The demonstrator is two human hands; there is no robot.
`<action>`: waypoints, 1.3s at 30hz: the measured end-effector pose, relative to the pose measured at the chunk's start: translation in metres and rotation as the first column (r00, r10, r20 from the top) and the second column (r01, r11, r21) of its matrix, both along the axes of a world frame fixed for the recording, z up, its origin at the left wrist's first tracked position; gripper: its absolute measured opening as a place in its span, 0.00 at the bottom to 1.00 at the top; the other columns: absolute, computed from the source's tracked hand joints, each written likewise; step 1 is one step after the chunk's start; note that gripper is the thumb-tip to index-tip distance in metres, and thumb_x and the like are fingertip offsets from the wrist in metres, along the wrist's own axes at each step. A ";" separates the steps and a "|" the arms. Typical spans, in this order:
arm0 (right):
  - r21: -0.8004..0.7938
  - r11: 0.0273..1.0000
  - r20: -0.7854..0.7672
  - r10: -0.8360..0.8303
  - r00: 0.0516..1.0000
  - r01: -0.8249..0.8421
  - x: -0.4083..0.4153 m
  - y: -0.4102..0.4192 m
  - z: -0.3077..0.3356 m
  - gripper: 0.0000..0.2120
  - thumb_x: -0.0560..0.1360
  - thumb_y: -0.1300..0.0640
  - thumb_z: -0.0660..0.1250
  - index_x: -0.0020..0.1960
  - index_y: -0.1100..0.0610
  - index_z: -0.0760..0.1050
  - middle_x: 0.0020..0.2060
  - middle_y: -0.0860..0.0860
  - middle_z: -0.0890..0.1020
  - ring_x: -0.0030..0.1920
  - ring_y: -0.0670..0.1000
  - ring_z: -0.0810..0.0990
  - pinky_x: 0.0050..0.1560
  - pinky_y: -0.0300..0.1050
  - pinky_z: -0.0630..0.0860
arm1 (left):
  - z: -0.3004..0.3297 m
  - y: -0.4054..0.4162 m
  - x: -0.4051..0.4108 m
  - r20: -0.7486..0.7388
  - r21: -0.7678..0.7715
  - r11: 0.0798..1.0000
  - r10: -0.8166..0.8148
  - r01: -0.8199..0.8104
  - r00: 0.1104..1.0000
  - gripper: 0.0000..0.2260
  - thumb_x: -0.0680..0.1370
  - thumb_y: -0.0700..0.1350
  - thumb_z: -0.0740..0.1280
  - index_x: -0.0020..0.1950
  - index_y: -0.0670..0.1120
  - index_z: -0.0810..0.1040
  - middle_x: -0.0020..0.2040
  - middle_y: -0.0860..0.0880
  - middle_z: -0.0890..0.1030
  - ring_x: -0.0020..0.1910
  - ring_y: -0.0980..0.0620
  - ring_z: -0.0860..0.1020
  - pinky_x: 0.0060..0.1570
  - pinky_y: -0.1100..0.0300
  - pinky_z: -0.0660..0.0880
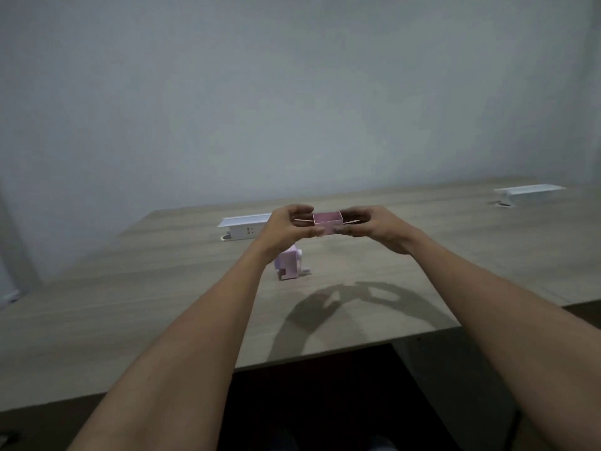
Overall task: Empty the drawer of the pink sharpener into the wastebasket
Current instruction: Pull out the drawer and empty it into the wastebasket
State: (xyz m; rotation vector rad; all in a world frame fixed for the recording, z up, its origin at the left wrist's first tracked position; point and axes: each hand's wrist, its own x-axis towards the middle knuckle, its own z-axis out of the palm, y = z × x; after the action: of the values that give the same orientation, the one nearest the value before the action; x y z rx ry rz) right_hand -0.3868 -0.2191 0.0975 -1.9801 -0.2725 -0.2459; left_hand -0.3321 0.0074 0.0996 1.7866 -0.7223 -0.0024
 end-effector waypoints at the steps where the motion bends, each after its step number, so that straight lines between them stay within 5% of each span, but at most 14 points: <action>1: -0.010 1.000 0.001 -0.023 1.000 0.023 -0.010 -0.009 0.002 0.26 0.68 0.49 0.79 0.64 0.54 0.81 0.56 0.48 0.87 0.60 0.49 0.83 0.68 0.55 0.75 | 0.000 -0.010 -0.005 0.001 -0.013 1.000 -0.019 0.019 1.000 0.30 0.71 0.36 0.78 0.70 0.37 0.73 0.62 0.42 0.81 0.49 0.56 0.83 0.43 0.70 0.80; 9: 0.033 0.977 -0.010 -0.208 0.978 0.208 -0.101 -0.088 0.003 0.24 0.69 0.56 0.79 0.64 0.58 0.80 0.56 0.50 0.87 0.59 0.46 0.83 0.67 0.44 0.74 | -0.012 -0.107 -0.045 -0.019 -0.023 0.972 -0.236 0.236 0.972 0.29 0.74 0.43 0.76 0.73 0.38 0.72 0.65 0.42 0.81 0.62 0.48 0.81 0.54 0.67 0.79; 15: 0.030 0.942 -0.042 -0.333 0.942 0.335 -0.169 -0.144 -0.016 0.25 0.68 0.57 0.80 0.64 0.58 0.80 0.56 0.50 0.87 0.59 0.46 0.84 0.63 0.40 0.74 | -0.035 -0.177 -0.094 -0.059 -0.052 0.923 -0.385 0.382 0.921 0.23 0.76 0.41 0.74 0.70 0.38 0.75 0.62 0.42 0.83 0.58 0.48 0.82 0.51 0.70 0.79; 21: 0.108 0.879 -0.070 -0.458 0.886 0.463 -0.235 -0.180 -0.050 0.23 0.70 0.61 0.78 0.64 0.60 0.79 0.54 0.49 0.86 0.56 0.43 0.84 0.54 0.32 0.78 | -0.071 -0.232 -0.139 -0.124 -0.085 0.878 -0.478 0.470 0.870 0.23 0.75 0.42 0.75 0.68 0.39 0.76 0.61 0.43 0.83 0.59 0.48 0.82 0.61 0.60 0.77; 29: 0.210 0.810 -0.226 -0.505 0.833 0.548 -0.299 -0.211 -0.122 0.23 0.69 0.65 0.77 0.64 0.62 0.79 0.57 0.55 0.85 0.57 0.48 0.84 0.62 0.40 0.78 | -0.145 -0.275 -0.191 -0.192 -0.056 0.847 -0.529 0.529 0.827 0.24 0.75 0.40 0.75 0.69 0.36 0.75 0.62 0.42 0.82 0.56 0.50 0.82 0.51 0.71 0.78; 35: 0.259 0.768 -0.382 -0.475 0.793 0.585 -0.325 -0.215 -0.207 0.21 0.71 0.67 0.75 0.63 0.61 0.79 0.55 0.54 0.86 0.52 0.45 0.86 0.51 0.33 0.80 | -0.228 -0.280 -0.210 -0.322 -0.002 0.834 -0.523 0.552 0.789 0.25 0.74 0.41 0.76 0.69 0.37 0.76 0.63 0.42 0.82 0.60 0.49 0.82 0.53 0.69 0.78; 39: 0.243 0.741 -0.514 -0.448 0.731 0.626 -0.332 -0.217 -0.272 0.26 0.69 0.63 0.79 0.65 0.63 0.78 0.60 0.56 0.84 0.58 0.48 0.84 0.61 0.40 0.79 | -0.290 -0.278 -0.222 -0.478 0.024 0.824 -0.488 0.566 0.730 0.27 0.73 0.43 0.76 0.71 0.39 0.75 0.65 0.43 0.81 0.64 0.48 0.80 0.57 0.64 0.76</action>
State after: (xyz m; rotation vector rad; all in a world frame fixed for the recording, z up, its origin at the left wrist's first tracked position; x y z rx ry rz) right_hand -0.7189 -0.4363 -0.1749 -1.5935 0.6337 -0.2164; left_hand -0.5536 -0.2705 -0.1900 1.5849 -0.8789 -0.8712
